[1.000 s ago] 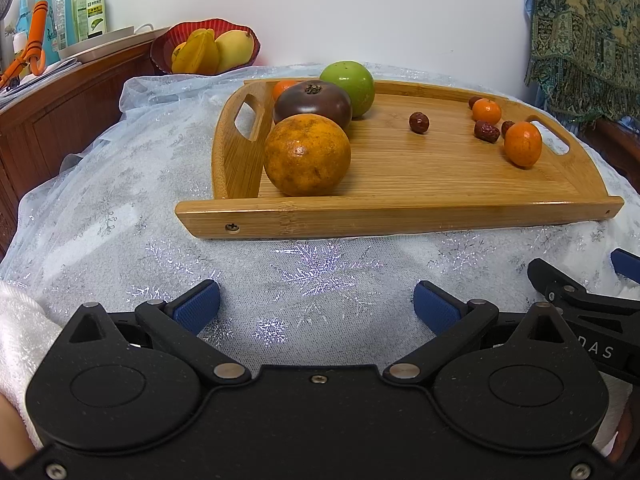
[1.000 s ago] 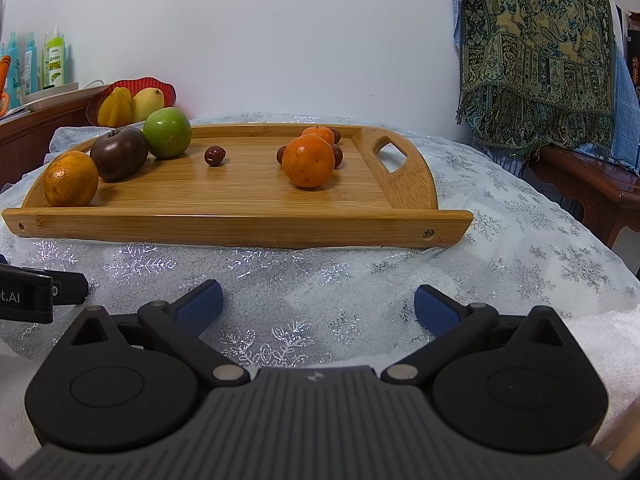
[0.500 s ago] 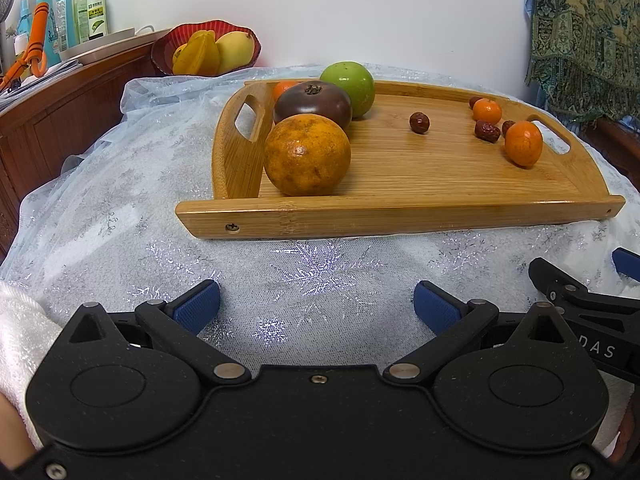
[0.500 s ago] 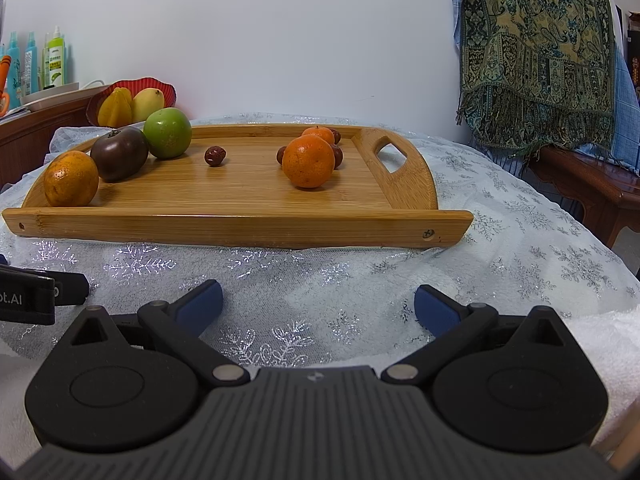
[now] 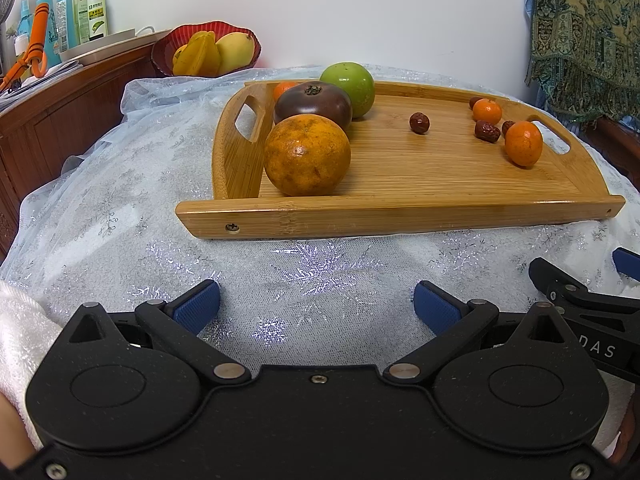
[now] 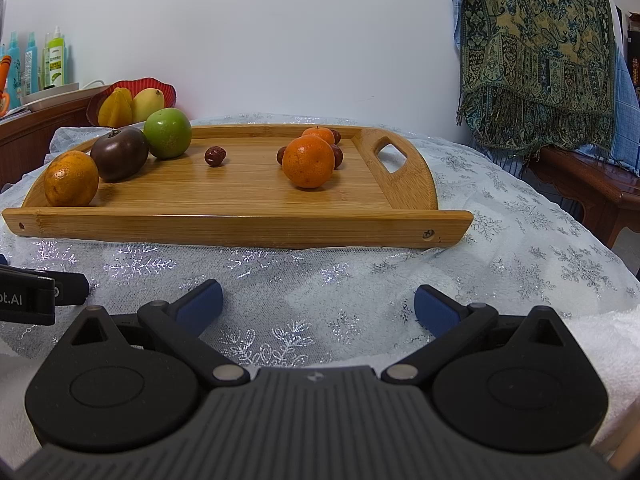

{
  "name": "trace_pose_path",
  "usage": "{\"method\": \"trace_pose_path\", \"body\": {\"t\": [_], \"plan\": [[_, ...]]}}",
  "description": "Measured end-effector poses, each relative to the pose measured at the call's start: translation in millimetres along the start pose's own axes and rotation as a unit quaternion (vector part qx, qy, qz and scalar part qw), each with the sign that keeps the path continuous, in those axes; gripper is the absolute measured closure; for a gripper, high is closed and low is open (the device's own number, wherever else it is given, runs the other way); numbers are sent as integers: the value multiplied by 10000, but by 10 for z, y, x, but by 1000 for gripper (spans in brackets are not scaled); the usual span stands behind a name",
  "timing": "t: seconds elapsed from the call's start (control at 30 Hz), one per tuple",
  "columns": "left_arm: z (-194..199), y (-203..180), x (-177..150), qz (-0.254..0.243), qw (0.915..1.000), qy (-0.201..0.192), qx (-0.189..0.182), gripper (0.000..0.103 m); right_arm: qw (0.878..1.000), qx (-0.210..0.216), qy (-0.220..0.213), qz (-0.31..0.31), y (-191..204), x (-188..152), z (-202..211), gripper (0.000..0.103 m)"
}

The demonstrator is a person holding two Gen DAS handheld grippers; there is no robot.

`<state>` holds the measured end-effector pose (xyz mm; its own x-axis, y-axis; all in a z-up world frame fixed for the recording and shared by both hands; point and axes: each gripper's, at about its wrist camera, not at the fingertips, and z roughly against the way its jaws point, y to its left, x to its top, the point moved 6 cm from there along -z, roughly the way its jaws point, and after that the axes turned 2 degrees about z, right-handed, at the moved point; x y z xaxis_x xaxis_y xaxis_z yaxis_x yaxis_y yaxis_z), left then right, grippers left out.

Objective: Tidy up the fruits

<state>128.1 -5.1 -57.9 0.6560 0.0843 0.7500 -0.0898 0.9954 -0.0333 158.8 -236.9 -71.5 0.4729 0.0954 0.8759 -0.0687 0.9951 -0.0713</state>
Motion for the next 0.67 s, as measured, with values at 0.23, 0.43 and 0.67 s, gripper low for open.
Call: {"method": "trace_pose_path", "body": {"t": [0.23, 0.43, 0.67], "plan": [[-1, -5, -1, -3, 10000, -5, 4, 0, 10000, 0, -1, 0, 0, 0, 0, 0], [1, -6, -4, 0, 10000, -12, 5, 0, 10000, -1, -4, 1, 0, -2, -1, 0], [-7, -2, 2, -6, 10000, -36, 13, 0, 10000, -2, -7, 2, 1, -3, -1, 0]]}}
